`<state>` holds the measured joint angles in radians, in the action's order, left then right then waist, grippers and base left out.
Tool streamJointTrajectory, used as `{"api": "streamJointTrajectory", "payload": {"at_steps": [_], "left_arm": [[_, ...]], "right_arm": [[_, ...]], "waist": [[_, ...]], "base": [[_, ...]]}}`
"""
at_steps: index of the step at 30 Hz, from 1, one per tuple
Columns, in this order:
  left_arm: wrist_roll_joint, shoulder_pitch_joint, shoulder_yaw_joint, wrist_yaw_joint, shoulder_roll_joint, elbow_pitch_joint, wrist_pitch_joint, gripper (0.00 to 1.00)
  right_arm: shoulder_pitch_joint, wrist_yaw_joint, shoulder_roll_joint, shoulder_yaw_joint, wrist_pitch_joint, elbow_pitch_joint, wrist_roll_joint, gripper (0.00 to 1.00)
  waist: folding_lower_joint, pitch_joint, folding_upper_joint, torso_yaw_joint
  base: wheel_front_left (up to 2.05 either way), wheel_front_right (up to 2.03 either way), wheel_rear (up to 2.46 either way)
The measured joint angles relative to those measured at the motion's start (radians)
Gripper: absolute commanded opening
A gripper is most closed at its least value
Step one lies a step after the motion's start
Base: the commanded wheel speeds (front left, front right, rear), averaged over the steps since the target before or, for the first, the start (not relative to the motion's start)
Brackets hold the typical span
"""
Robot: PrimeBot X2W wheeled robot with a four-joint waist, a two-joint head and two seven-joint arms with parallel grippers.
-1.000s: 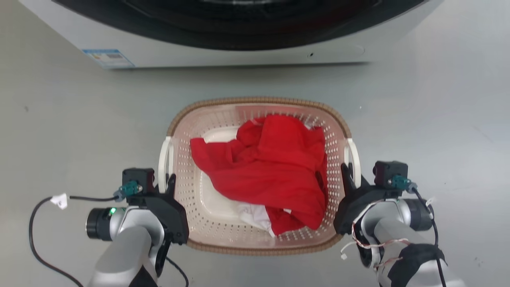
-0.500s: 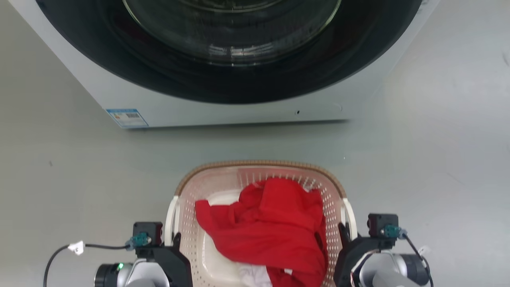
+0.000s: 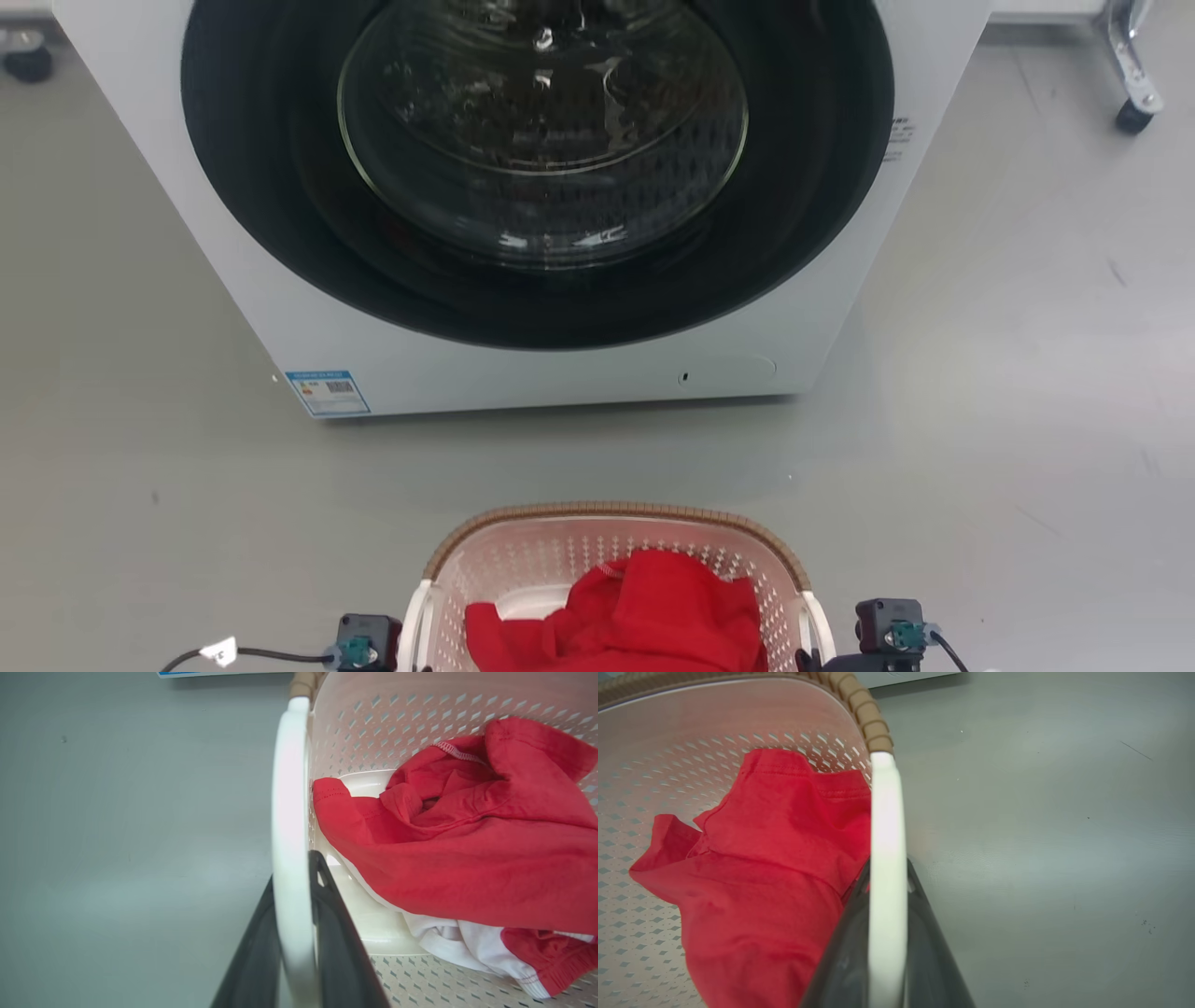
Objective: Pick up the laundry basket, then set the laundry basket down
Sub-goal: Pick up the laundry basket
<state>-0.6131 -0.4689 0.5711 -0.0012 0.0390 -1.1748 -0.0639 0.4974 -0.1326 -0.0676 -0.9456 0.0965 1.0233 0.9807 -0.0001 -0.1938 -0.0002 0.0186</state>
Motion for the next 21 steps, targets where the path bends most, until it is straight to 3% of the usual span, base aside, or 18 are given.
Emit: {"api": "streamJointTrajectory", "payload": {"at_steps": [21], "left_arm": [[-0.080, 0.097, 0.090, 0.038, -0.001, 0.037, 0.121, 0.00]], "right_arm": [[-0.043, 0.002, 0.009, -0.050, -0.121, 0.086, 0.077, 0.00]], "waist": [[0.0001, 0.112, 0.0001, 0.003]], "base": [[0.00, 0.00, 0.00]]}}
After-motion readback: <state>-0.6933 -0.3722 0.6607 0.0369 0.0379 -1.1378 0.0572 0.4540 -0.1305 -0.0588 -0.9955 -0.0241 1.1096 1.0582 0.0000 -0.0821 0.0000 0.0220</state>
